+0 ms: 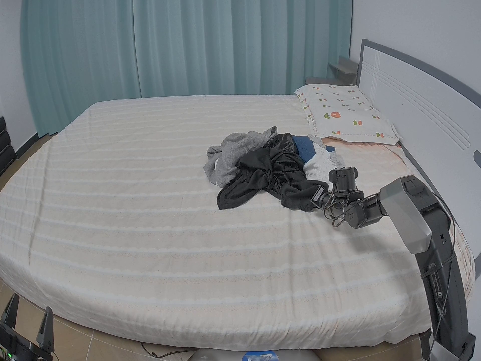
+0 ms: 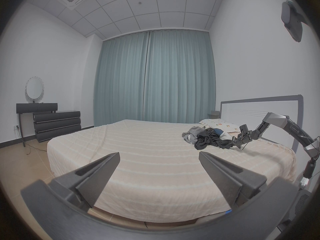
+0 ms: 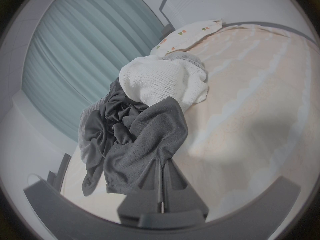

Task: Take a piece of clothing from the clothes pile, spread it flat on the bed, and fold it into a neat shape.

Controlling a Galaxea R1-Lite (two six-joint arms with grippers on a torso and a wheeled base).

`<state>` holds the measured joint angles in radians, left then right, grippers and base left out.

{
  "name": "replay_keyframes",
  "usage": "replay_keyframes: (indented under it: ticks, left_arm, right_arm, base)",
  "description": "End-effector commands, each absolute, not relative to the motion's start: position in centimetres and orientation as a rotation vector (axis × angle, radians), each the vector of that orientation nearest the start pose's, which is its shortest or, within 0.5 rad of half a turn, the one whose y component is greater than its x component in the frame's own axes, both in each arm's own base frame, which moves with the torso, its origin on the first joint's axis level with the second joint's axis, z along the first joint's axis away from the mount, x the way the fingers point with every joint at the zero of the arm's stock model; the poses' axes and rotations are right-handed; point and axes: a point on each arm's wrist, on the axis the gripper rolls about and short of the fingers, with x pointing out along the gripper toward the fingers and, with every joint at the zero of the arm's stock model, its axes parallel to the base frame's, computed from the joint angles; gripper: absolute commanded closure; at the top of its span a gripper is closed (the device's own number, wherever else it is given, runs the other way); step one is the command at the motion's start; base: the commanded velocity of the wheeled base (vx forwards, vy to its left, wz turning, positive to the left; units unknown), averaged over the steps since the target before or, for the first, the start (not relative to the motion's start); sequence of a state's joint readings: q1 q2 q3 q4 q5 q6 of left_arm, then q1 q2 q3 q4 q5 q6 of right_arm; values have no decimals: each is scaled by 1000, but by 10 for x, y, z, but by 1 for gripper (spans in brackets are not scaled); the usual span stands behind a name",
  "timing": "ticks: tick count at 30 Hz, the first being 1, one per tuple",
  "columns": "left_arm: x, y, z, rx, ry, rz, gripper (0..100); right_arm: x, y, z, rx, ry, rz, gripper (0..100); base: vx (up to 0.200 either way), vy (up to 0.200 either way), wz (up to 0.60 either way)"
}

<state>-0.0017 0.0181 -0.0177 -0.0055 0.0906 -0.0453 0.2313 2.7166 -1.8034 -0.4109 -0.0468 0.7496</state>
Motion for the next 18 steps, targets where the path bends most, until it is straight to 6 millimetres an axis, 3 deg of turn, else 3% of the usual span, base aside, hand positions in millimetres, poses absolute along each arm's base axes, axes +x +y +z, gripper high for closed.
replay_keyframes:
  ticks: [1, 5, 7, 8, 9, 11, 12, 13, 14, 15, 16, 18]
  left_arm:
    - [-23, 2, 76, -45, -5, 90, 0]
    - [-23, 2, 76, -45, -7, 89, 0]
    - [-23, 2, 76, -37, -6, 89, 0]
    - [-23, 2, 76, -35, -6, 89, 0]
    - [-23, 2, 76, -35, -6, 87, 0]
    - [-23, 2, 76, -35, -6, 87, 0]
    - [-23, 2, 76, -32, -6, 86, 0]
    - [-23, 2, 76, -32, -6, 84, 0]
    - [-23, 2, 76, -25, -4, 75, 0]
    - [-23, 2, 76, -26, -4, 75, 0]
    - [-23, 2, 76, -26, -4, 67, 0]
    - [-23, 2, 76, -19, -7, 67, 0]
  right_arm:
    - [501, 113, 19, 752, 529, -35, 100]
    - [457, 101, 49, 810, 570, 1, 100]
    - [422, 97, 58, 825, 581, 75, 100]
    - [415, 96, 59, 827, 579, 93, 100]
    - [391, 95, 65, 832, 561, 150, 100]
    - [377, 95, 69, 833, 539, 186, 100]
    - [353, 96, 78, 833, 492, 237, 100]
    - [350, 96, 79, 833, 485, 244, 100]
    - [329, 98, 90, 830, 447, 288, 100]
    - [327, 98, 92, 830, 442, 292, 100]
    - [304, 102, 106, 829, 411, 340, 100]
    - [279, 106, 124, 828, 386, 392, 100]
  base:
    - [0, 0, 0]
    - [0, 0, 0]
    - [0, 0, 0]
    - [0, 0, 0]
    - [0, 0, 0]
    - [0, 0, 0]
    - [0, 0, 0]
    - [0, 0, 0]
    - [0, 0, 0]
    - [0, 0, 0]
    - [0, 0, 0]
    - [0, 0, 0]
